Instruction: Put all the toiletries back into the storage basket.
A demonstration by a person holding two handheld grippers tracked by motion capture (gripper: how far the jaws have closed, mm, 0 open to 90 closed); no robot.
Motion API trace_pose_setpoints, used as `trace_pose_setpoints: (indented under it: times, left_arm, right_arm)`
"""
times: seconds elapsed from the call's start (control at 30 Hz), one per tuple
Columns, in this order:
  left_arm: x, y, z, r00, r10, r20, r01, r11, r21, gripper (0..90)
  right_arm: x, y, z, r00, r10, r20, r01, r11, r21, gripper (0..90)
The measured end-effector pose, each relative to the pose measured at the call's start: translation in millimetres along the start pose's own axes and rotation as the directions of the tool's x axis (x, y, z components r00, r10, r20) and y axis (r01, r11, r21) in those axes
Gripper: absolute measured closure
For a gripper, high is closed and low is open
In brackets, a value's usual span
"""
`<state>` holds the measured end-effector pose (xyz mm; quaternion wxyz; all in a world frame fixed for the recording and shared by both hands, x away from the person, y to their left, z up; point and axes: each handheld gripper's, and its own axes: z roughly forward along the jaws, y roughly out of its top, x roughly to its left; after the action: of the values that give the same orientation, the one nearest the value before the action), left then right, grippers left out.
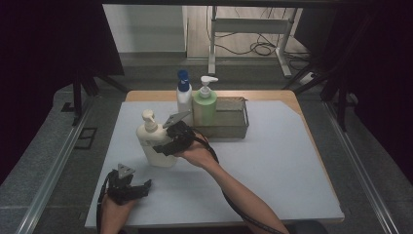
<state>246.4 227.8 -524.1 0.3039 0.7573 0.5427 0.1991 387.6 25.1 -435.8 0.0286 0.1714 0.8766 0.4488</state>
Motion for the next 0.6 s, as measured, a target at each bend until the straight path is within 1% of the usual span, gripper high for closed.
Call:
trace_pose_setpoints:
  times: [0.1,0.27,0.33,0.4,0.47,0.6]
  left_arm:
    - [0.0,0.0,0.1,1.0,0.0,0.0,0.0,1.0,-0.001,11.9]
    - [0.0,0.0,0.0,1.0,0.0,0.0,0.0,1.0,0.0,11.9]
    - [0.1,0.0,0.0,1.0,0.0,0.0,0.0,1.0,0.0,11.9]
    - [0.1,0.0,0.0,1.0,0.0,0.0,0.0,1.0,0.0,11.9]
    - [0.0,0.0,0.0,1.0,0.0,0.0,0.0,1.0,0.0,11.9]
    - [0.0,0.0,0.0,1.0,0.0,0.0,0.0,1.0,0.0,11.9]
  right_arm:
    - [3.4,2.2,1.3,0.9998,-0.018,0.007,0.018,1.0,0.002,36.0]
    - [3.8,5.1,3.9,0.9998,-0.019,0.01,0.019,1.0,0.0,34.6]
    - [4.1,5.6,5.4,0.9999,-0.013,0.003,0.013,1.0,0.0,32.8]
    - [4.2,5.9,7.8,0.9998,-0.017,0.014,0.017,1.0,0.008,29.7]
    - [3.6,5.6,9.4,0.9996,-0.016,0.023,0.016,1.0,0.009,28.6]
    - [1.2,5.8,10.2,0.9997,-0.02,0.011,0.021,1.0,-0.013,28.7]
